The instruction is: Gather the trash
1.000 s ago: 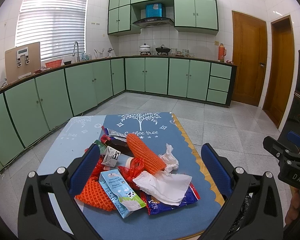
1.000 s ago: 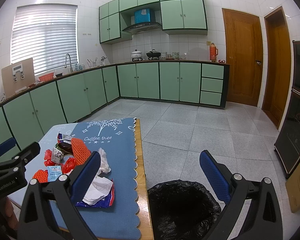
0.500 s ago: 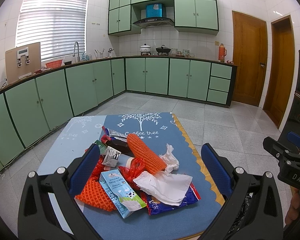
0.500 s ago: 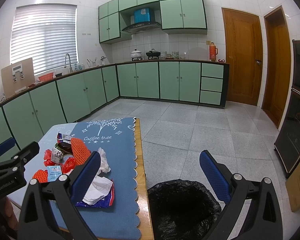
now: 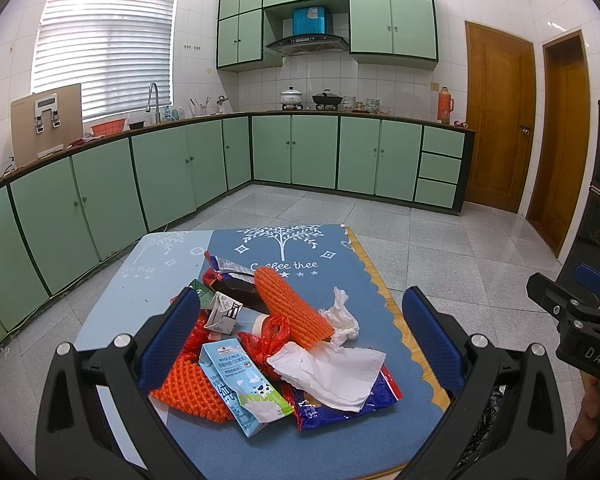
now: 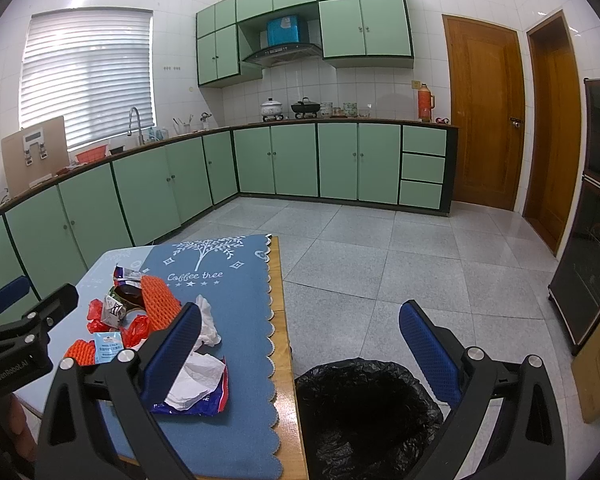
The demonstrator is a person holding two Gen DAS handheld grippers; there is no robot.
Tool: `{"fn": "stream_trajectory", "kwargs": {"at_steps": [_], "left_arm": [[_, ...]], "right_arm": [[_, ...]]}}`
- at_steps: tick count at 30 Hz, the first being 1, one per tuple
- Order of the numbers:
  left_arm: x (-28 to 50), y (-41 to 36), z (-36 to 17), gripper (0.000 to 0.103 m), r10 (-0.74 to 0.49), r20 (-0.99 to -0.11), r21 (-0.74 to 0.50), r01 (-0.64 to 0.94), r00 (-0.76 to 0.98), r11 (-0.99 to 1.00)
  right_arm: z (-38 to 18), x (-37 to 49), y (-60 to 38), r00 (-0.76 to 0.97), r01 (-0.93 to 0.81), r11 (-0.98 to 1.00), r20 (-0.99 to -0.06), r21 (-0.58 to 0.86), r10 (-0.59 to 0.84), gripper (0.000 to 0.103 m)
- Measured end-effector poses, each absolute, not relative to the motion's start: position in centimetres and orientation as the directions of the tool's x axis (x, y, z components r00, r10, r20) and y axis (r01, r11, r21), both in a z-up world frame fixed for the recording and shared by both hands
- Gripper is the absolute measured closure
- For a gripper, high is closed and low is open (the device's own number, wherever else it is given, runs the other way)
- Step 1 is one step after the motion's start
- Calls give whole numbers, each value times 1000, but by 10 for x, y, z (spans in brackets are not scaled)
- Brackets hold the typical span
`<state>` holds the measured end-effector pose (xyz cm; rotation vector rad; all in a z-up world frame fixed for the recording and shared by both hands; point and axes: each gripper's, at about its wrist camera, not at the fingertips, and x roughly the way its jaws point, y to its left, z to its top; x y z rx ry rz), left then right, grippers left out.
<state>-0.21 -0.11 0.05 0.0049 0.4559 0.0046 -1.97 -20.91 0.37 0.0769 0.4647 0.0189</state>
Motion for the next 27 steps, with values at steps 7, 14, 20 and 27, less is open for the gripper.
{"fn": "stream_trajectory", "kwargs": {"at_steps": [7,14,20,27], "left_arm": [[-2,-1,0,5,5,-440,5,-3,898,1000],[0,5,2,5,5,-441,6,-3,898,1000],[-1,4,2,5,5,-442,6,-2,897,1000],[0,10,3,5,3,-445,3,-2,895,1000]], "right_arm": [[4,-19,-209,894,-1,997,-447,79,36,6],[4,-19,-208,894,0,997,-447,80,36,6],[1,-17,-211,893,0,997,-448,80,36,6],[1,-17,-208,893,-1,997,-449,81,38,6]]}}
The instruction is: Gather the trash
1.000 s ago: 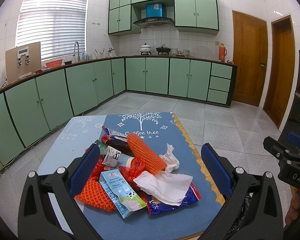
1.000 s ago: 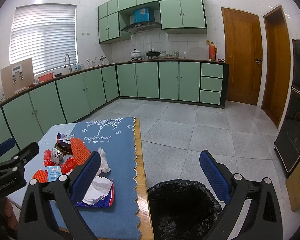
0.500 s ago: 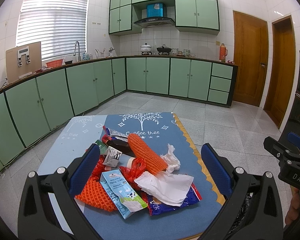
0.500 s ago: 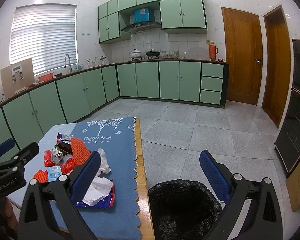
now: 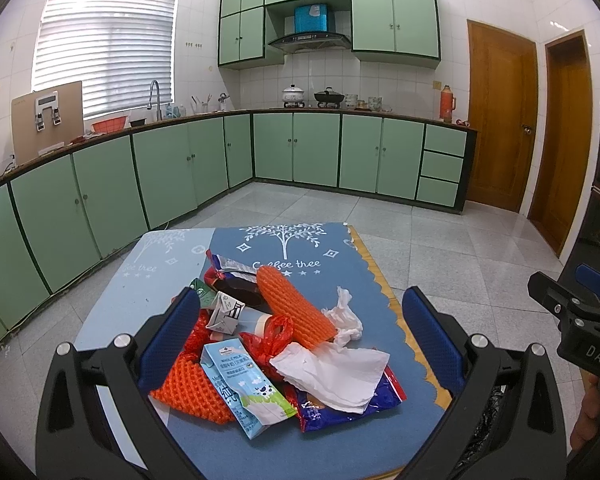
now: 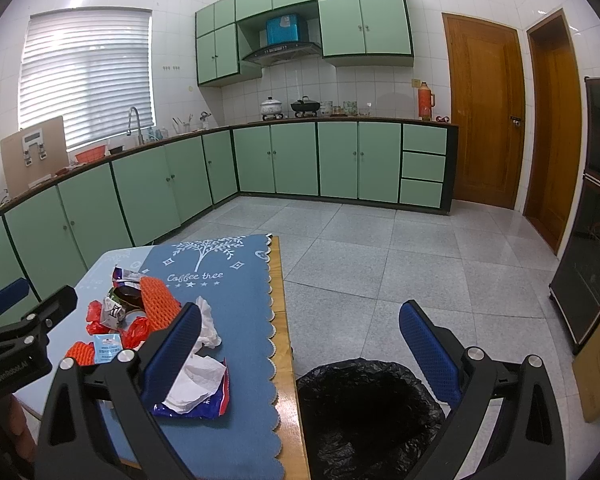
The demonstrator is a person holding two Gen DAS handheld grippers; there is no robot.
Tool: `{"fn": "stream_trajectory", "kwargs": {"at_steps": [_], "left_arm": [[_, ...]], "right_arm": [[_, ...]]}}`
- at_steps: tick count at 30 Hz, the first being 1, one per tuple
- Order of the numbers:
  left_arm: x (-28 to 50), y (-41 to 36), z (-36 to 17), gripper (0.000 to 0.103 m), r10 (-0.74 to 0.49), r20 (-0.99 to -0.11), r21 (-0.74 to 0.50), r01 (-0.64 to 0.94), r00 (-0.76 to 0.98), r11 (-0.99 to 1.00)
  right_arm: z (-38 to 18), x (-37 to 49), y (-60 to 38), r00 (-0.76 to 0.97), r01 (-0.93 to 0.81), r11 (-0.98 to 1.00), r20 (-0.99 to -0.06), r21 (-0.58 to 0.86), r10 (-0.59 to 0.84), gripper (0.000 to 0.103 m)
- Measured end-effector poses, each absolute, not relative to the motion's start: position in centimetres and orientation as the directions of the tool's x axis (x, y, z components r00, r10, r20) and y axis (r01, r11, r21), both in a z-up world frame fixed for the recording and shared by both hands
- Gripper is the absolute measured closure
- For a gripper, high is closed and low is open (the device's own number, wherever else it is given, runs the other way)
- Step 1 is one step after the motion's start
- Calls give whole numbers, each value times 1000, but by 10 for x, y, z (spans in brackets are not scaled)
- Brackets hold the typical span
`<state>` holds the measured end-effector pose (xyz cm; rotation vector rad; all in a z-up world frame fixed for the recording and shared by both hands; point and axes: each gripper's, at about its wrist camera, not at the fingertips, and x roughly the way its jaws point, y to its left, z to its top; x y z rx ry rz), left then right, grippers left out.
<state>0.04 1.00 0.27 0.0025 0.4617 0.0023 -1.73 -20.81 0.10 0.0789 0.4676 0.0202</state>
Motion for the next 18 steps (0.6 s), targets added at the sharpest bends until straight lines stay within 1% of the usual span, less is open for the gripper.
{"fn": "stream_trajectory", "kwargs": {"at_steps": [7,11,18], "left_arm": [[9,22,-1,5,24,-452,5,-25,891,1000],[17,42,-10,5,103,-457,37,-97,883,995],[32,90,-34,5,215,-508,64,-212,834,975]], "right_arm": [[-7,-5,-198,888,-13,997,-458,81,49,6],[-13,6,-185,884,-55,995,-460,85,88,6],[-25,37,-151,861,-167,981,-470,101,195,6]]}}
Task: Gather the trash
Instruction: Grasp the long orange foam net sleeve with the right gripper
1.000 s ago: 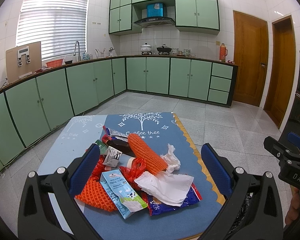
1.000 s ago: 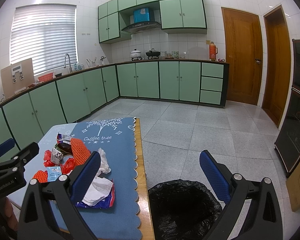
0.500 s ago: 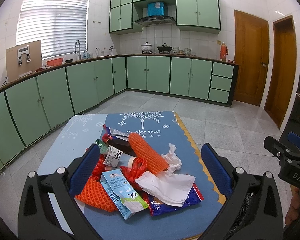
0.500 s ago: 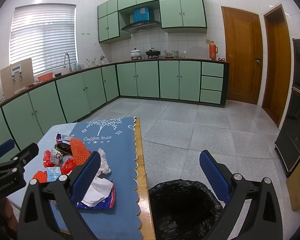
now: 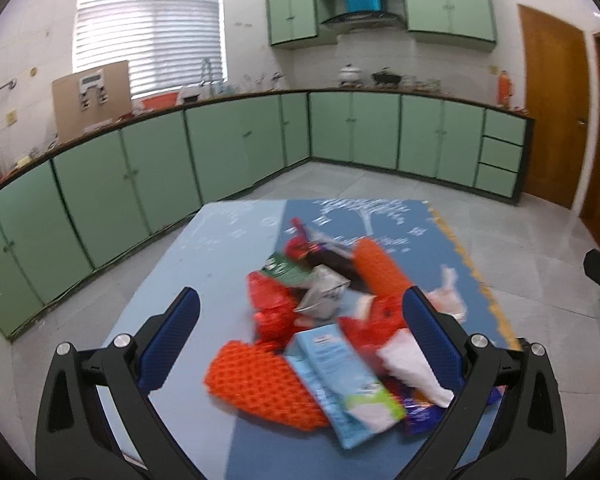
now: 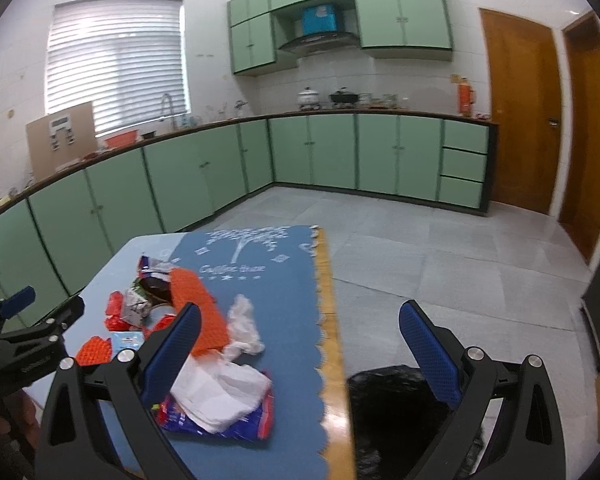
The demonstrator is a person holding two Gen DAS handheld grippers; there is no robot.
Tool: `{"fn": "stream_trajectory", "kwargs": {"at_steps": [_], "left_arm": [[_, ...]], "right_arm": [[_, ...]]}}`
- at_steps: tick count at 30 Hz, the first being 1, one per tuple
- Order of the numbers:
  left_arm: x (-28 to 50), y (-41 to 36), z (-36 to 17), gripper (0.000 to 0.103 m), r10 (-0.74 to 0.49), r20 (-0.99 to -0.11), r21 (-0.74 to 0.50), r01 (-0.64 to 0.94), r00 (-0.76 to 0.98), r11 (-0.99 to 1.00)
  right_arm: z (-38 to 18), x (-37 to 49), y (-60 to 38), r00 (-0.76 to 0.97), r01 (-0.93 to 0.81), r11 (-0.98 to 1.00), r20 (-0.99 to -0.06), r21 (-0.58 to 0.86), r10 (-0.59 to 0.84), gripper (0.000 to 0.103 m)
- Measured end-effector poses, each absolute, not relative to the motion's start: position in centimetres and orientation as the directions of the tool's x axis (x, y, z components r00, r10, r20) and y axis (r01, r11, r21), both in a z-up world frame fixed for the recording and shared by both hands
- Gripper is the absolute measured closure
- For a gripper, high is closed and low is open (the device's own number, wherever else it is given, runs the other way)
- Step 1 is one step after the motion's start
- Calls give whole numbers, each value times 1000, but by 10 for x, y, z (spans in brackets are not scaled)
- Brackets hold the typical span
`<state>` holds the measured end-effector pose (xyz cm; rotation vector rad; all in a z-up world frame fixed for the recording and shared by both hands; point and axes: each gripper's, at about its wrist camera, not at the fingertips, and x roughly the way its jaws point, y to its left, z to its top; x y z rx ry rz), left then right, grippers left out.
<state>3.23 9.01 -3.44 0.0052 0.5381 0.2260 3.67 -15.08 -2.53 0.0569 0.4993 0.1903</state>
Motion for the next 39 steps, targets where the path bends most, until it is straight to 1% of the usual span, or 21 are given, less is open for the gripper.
{"fn": "stream_trajectory", "kwargs": {"at_steps": [5,11,13,16,18,21,23,25,27,29,31,32,34,39], "left_arm": [[41,116,-49,5,253,-544,63,-261,800,963],[46,136,-65,5,262,-585,53,-286,767,957],[48,139,-69,6,261,-596,49,-291,759,956],[52,143,-74,12,252,-613,35,-292,749,956],[54,146,-76,19,242,-622,27,-288,745,957],[59,148,-79,21,231,-629,16,-284,742,959],[61,147,-81,21,225,-632,9,-284,742,959],[64,146,-83,21,217,-633,1,-279,743,960],[68,145,-84,21,207,-631,-4,-270,747,963],[71,143,-84,21,198,-629,-8,-260,752,965],[75,140,-84,21,186,-627,-12,-248,757,969],[77,140,-84,21,180,-627,-14,-242,758,970],[82,138,-84,21,167,-628,-17,-227,761,974],[98,127,-83,18,135,-622,-18,-186,772,982]], "right_arm": [[-42,66,-115,814,-264,958,-506,116,285,16],[-65,102,-76,729,-369,915,-561,161,392,32],[-74,114,-65,701,-394,903,-580,170,415,39],[-85,128,-48,664,-423,889,-606,177,437,46],[-90,136,-40,645,-437,880,-618,184,450,47],[-99,149,-27,626,-447,878,-642,170,443,49],[-106,158,-21,612,-448,880,-663,157,430,53],[-112,163,-18,587,-455,875,-683,166,435,61],[-116,166,-17,567,-456,873,-698,174,436,64],[-121,169,-15,552,-460,871,-712,174,434,71],[-123,170,-13,538,-467,866,-721,177,437,86],[-124,171,-13,530,-471,863,-723,183,443,89],[-122,170,-14,531,-475,860,-718,189,451,92],[-98,168,-29,581,-469,855,-652,221,487,93]]}}
